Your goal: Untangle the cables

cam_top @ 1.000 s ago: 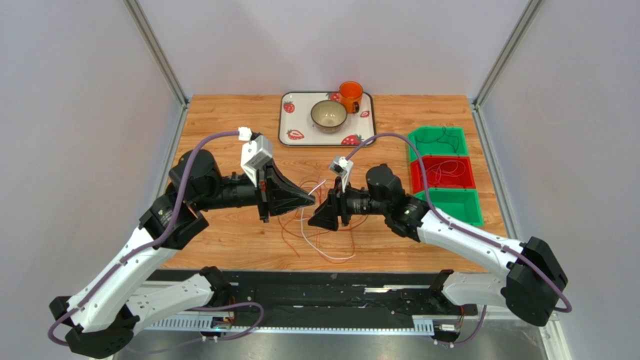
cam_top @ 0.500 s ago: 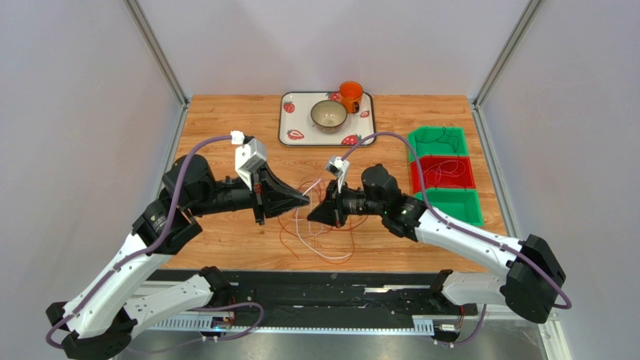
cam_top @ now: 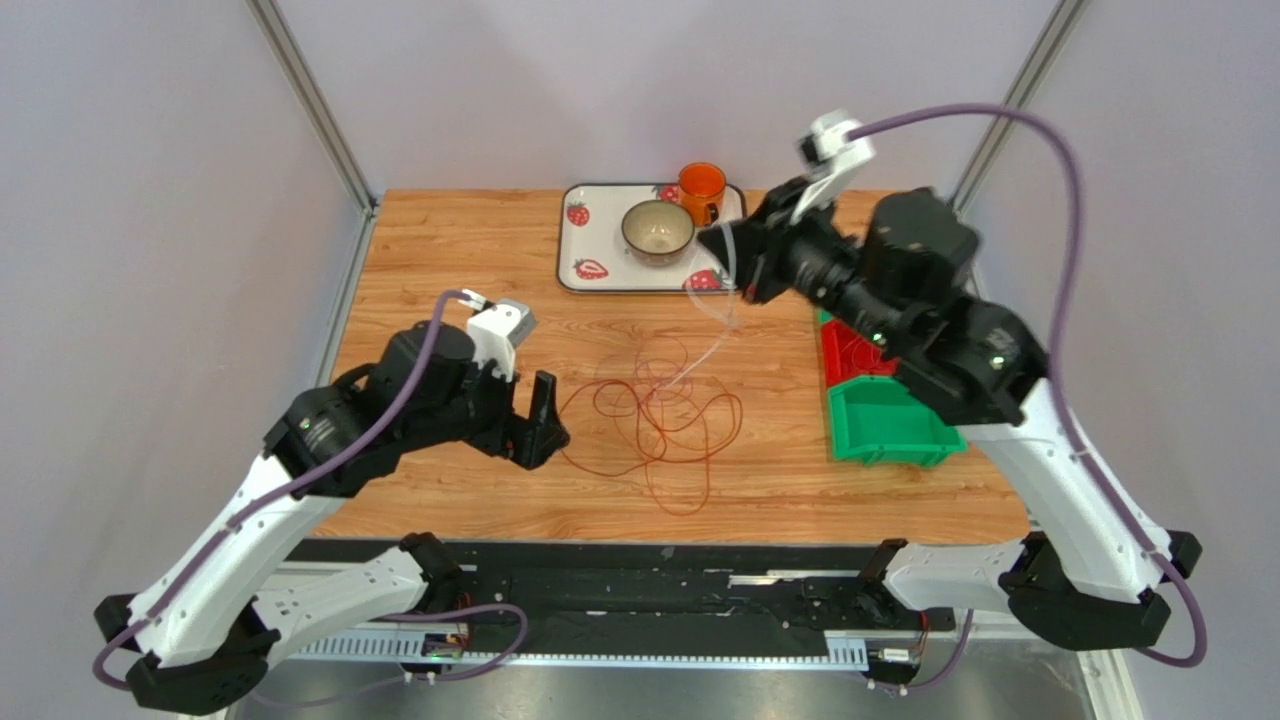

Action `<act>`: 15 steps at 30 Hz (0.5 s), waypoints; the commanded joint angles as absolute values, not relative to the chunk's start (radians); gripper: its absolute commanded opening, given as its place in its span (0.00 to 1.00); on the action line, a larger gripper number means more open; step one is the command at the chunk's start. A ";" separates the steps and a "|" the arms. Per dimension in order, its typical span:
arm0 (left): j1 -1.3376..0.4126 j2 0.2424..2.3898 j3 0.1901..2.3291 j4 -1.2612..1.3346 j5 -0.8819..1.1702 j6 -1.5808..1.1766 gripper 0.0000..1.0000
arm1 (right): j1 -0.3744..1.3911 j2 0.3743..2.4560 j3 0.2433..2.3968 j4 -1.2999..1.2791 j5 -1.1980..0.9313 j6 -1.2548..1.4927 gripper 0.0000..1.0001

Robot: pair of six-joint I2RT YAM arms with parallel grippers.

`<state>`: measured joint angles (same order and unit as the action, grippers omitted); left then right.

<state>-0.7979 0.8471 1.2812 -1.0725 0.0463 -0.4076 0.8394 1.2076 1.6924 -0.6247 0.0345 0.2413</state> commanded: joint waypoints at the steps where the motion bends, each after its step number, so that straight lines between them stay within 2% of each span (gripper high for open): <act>1: -0.799 0.844 1.240 -1.195 -0.083 -0.420 0.99 | 0.790 1.274 1.946 -0.917 0.241 0.221 0.00; 2: -0.799 0.825 1.230 -1.172 -0.086 -0.416 0.99 | 0.782 1.290 2.039 -0.951 0.300 0.224 0.00; 6: -0.799 0.782 1.167 -1.111 -0.095 -0.390 0.99 | 0.764 1.313 2.129 -1.046 0.411 0.227 0.00; 11: -0.799 0.732 1.124 -1.083 -0.090 -0.359 0.99 | 0.747 1.286 2.097 -1.086 0.618 0.187 0.00; 15: -0.799 0.683 1.106 -1.049 -0.110 -0.353 0.99 | 0.674 1.237 1.988 -1.085 0.652 0.189 0.00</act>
